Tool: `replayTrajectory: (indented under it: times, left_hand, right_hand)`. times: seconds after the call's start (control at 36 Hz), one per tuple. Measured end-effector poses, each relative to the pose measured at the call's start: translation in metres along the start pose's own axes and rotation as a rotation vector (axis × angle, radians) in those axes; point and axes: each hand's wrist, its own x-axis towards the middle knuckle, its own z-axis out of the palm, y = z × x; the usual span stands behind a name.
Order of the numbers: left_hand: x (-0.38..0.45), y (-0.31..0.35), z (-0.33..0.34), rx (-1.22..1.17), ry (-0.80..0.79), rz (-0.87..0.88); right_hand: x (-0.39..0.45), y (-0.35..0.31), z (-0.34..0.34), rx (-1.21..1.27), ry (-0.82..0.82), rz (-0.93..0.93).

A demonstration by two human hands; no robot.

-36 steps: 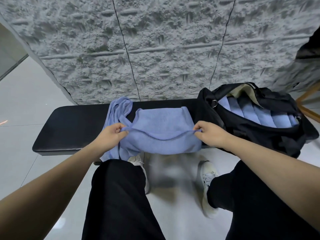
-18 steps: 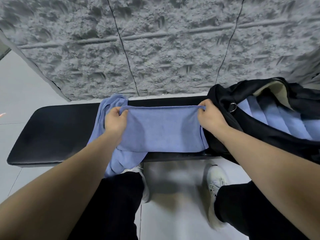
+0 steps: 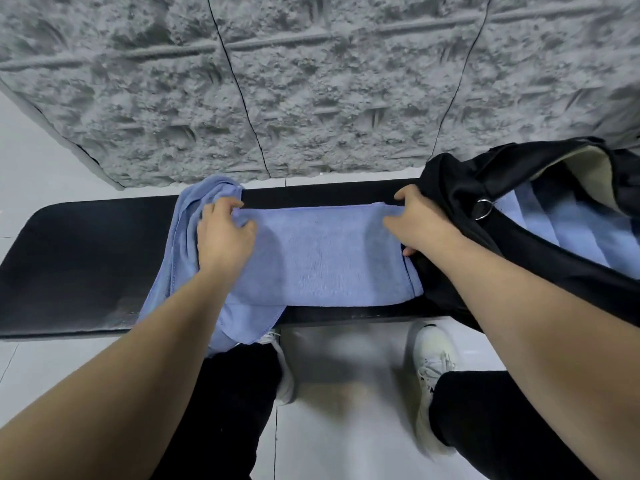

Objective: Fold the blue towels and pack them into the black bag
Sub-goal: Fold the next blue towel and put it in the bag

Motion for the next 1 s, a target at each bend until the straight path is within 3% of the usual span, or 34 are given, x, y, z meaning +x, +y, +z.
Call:
replayTrajectory:
  times: [0.08,0.14,0.33,0.39,0.47,0.58,0.81,0.92,1.0]
  left_hand:
    - [-0.013,0.025,0.000,0.039,0.099,0.155]
    - [-0.025,0.047,0.006,-0.076,0.062,0.240]
    - [-0.068,0.099,0.050,-0.588,-0.487,-0.197]
    - [-0.070,0.105,0.056,-0.722,-0.556,-0.320]
    - [-0.065,0.104,0.064,-0.799,-0.527,-0.389]
    - [-0.061,0.101,0.066,-0.669,-0.524,-0.310]
    - [-0.056,0.100,0.063,-0.716,-0.479,-0.324]
    - [-0.057,0.100,0.062,-0.728,-0.484,-0.245]
    - [-0.058,0.100,0.063,-0.698,-0.455,-0.178]
  right_hand:
    - [0.001,-0.002,-0.001,0.021,-0.036,0.017]
    - [0.002,-0.001,-0.002,0.045,-0.050,0.010]
    - [-0.006,-0.007,0.009,0.298,0.014,-0.170]
    - [-0.011,-0.010,0.012,0.325,0.011,-0.198]
    - [-0.020,-0.015,0.012,0.386,-0.061,-0.167]
    - [-0.020,-0.014,0.014,0.481,-0.181,-0.137]
    - [-0.007,-0.007,0.012,0.094,-0.068,-0.259]
    - [-0.006,-0.012,0.011,0.120,0.107,-0.334]
    - [-0.006,-0.015,0.006,0.137,0.141,-0.333]
